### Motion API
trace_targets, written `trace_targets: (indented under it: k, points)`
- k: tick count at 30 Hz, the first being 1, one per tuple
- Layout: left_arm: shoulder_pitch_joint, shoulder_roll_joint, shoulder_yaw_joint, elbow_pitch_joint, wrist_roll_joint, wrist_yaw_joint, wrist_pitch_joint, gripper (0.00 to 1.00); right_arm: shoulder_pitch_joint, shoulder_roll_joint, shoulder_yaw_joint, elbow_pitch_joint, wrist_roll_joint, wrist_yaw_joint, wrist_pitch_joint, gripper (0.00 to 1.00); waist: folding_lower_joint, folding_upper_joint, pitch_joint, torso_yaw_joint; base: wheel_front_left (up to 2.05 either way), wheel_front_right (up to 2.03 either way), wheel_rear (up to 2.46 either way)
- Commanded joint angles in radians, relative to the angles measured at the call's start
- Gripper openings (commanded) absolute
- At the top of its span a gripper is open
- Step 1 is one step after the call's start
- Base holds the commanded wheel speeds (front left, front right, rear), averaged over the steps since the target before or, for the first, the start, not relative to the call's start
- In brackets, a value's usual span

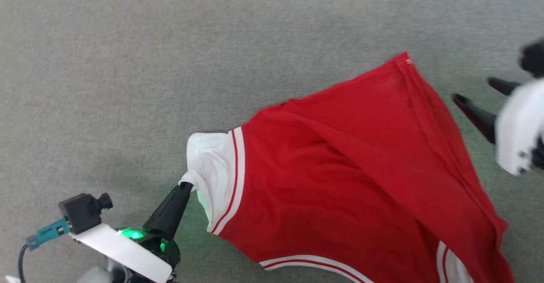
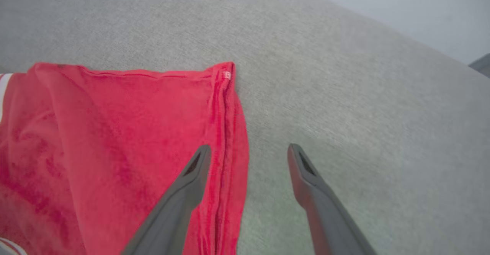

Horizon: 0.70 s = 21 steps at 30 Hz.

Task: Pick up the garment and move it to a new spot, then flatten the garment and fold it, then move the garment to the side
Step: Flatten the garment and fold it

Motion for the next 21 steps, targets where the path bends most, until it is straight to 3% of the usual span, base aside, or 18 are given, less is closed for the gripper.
trace_targets:
  k: [1, 6, 14, 15, 16, 17, 18, 21]
  points:
    - [-0.023, -0.007, -0.008, 0.002, 0.004, 0.002, -0.005, 0.0, -0.07, 0.016, 0.062, 0.061, -0.02, -0.001, -0.014, 1.0, 0.0, -0.0001, 0.026, 0.027, 0.0, 0.0, 0.0]
    - [-0.053, -0.018, -0.029, 0.001, 0.004, 0.002, -0.005, 0.0, -0.247, 0.038, 0.229, 0.257, -0.05, -0.001, -0.028, 1.0, 0.0, -0.0001, 0.061, 0.06, 0.0, 0.0, 0.0]
    - [-0.1, -0.043, -0.06, 0.002, 0.005, 0.002, -0.005, 0.0, -0.397, 0.014, 0.44, 0.52, -0.037, -0.001, -0.032, 1.0, 0.0, -0.0001, 0.091, 0.107, 0.0, 0.0, 0.0]
    - [-0.1, -0.043, -0.059, 0.003, 0.005, 0.002, -0.005, 0.0, -0.403, 0.016, 0.453, 0.534, -0.027, -0.001, -0.037, 0.85, 0.0, -0.0001, 0.091, 0.108, 0.0, 0.0, 0.0]
    - [-0.099, -0.044, -0.059, 0.005, 0.004, 0.002, -0.005, 0.0, -0.409, 0.016, 0.463, 0.548, -0.018, -0.001, -0.042, 0.58, 0.0, -0.0001, 0.09, 0.108, 0.0, 0.0, 0.0]
    - [-0.099, -0.045, -0.058, 0.007, 0.004, 0.002, -0.005, 0.0, -0.413, 0.016, 0.478, 0.561, -0.011, -0.001, -0.041, 0.18, 0.0, -0.0001, 0.089, 0.107, 0.0, 0.0, 0.0]
    - [-0.099, -0.045, -0.056, 0.013, 0.005, 0.002, -0.005, 0.0, -0.416, 0.017, 0.491, 0.572, -0.005, -0.001, -0.048, 0.0, 0.0, -0.0001, 0.084, 0.104, 0.0, 0.0, 0.0]
    - [-0.11, -0.041, -0.064, 0.027, 0.024, 0.002, -0.005, 0.0, -0.432, 0.016, 0.496, 0.596, 0.001, -0.001, -0.073, 0.0, 0.0, -0.0001, 0.078, 0.097, 0.0, 0.0, 0.0]
